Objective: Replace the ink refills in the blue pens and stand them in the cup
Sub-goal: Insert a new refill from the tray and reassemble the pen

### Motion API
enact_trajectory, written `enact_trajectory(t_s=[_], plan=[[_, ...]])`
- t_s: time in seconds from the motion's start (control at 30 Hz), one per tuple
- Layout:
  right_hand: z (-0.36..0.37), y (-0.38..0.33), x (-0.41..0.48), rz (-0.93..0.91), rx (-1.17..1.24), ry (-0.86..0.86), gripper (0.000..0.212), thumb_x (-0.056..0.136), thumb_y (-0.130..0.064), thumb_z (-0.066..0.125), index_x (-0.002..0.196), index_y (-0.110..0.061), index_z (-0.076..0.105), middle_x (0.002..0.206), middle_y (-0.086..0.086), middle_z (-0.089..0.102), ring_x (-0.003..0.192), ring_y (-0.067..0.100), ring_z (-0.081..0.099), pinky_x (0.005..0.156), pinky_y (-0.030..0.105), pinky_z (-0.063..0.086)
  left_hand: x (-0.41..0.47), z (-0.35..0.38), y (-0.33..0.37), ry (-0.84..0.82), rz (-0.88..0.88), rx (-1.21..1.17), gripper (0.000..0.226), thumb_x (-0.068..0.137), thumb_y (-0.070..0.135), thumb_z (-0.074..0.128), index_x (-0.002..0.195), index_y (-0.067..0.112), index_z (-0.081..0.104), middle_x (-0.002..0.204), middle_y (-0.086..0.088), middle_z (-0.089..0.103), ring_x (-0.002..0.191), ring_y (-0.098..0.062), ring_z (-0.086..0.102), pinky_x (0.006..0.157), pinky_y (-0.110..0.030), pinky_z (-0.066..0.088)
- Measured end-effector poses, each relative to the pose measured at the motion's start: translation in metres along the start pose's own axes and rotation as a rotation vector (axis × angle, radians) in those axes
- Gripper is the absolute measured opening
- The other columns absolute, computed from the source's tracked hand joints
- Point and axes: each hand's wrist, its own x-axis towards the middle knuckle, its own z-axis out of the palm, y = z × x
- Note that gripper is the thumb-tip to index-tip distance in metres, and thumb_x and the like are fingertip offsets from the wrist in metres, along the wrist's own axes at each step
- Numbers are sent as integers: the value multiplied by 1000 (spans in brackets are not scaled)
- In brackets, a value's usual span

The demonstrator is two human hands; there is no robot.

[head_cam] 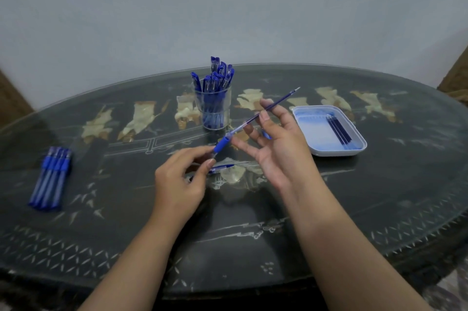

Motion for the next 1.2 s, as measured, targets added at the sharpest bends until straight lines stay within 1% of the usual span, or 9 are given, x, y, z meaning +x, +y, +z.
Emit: enact_trajectory(t_s=[0.13, 0.23, 0.4, 0.53, 0.67, 0.8, 0.97, 1.07, 1.2], plan=[[1, 2, -1, -146, -205, 23, 20, 100, -2, 47, 102, -16, 61, 94, 8, 54, 82, 16, 59, 71, 44, 60, 0, 1, -2, 1, 31, 31, 26, 80, -4, 73, 103, 9, 74, 96, 2, 70, 89, -8, 66, 81, -20, 53], [3, 6, -4, -248, -460, -13, 22, 98, 0, 49, 98, -18, 62, 91, 1, 59, 79, 10, 62, 71, 34, 60, 1, 1, -2, 10, 52, 54, 26, 81, -3, 73, 104, 10, 74, 96, 5, 69, 89, -4, 65, 82, -18, 51], [3, 21, -3, -231, -823, -120, 22, 94, -6, 59, 97, -26, 70, 89, -12, 71, 90, 3, 66, 91, 40, 55, 1, 0, 2, 63, -23, 19, 26, 82, -4, 71, 102, 13, 72, 93, 11, 67, 86, 2, 64, 80, -7, 46], [-3, 32, 2, -253, -1017, -147, 22, 95, -16, 60, 110, -29, 70, 97, -8, 71, 92, 9, 66, 90, 36, 54, 1, -1, -2, 110, -160, -68, 27, 88, 2, 66, 105, 23, 68, 95, 5, 71, 86, -6, 68, 80, -16, 52], [-15, 49, 7, -341, -1491, -155, 28, 92, -21, 64, 119, -25, 67, 103, -3, 62, 96, 15, 54, 89, 29, 46, 4, -2, -3, 238, -333, -192, 28, 92, 5, 60, 100, 31, 63, 92, 6, 71, 85, -8, 69, 79, -18, 52], [-19, 76, 9, -430, -1792, -177, 31, 90, -37, 64, 120, -28, 66, 113, -2, 51, 108, 21, 39, 95, 33, 33, 5, -3, -3, 265, -408, -259, 21, 94, 3, 57, 108, 16, 64, 97, -2, 72, 86, -8, 69, 82, -19, 54], [-21, 93, 11, -649, -1809, -127, 15, 82, -31, 73, 91, -19, 74, 99, 0, 53, 99, 25, 43, 83, 38, 39, 5, -3, -2, 241, -385, -243, 21, 93, 4, 58, 105, 20, 64, 97, 0, 71, 87, -8, 69, 80, -17, 53], [-20, 92, 12, -672, -1745, -120, 12, 81, -31, 74, 86, -20, 73, 94, -1, 54, 97, 23, 46, 80, 36, 36, 6, -4, -3, 228, -363, -235, 29, 93, 4, 59, 100, 32, 62, 96, 5, 71, 89, -7, 69, 81, -18, 53], [-6, 67, 12, -525, -1310, -22, 4, 87, -20, 69, 90, -18, 72, 88, -5, 65, 90, 12, 59, 83, 26, 45, 5, -4, -6, 193, -320, -194, 34, 92, 4, 60, 99, 37, 62, 96, 6, 71, 91, -7, 68, 83, -16, 52]])
